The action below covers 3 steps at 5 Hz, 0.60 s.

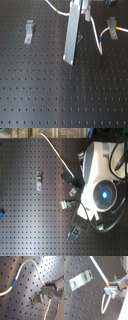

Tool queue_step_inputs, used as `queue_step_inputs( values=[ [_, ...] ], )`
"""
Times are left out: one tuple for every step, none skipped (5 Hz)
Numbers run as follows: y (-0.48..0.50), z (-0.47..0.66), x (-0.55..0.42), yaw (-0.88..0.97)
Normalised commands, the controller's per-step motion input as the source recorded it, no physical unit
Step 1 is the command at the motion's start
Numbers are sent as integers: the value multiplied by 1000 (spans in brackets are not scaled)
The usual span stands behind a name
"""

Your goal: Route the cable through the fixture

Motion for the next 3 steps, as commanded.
queue_step_inputs(
  values=[
    [-115, 63, -472, 97],
    [142, -29, -291, 268],
    [116, 0, -75, 426]
  ],
)
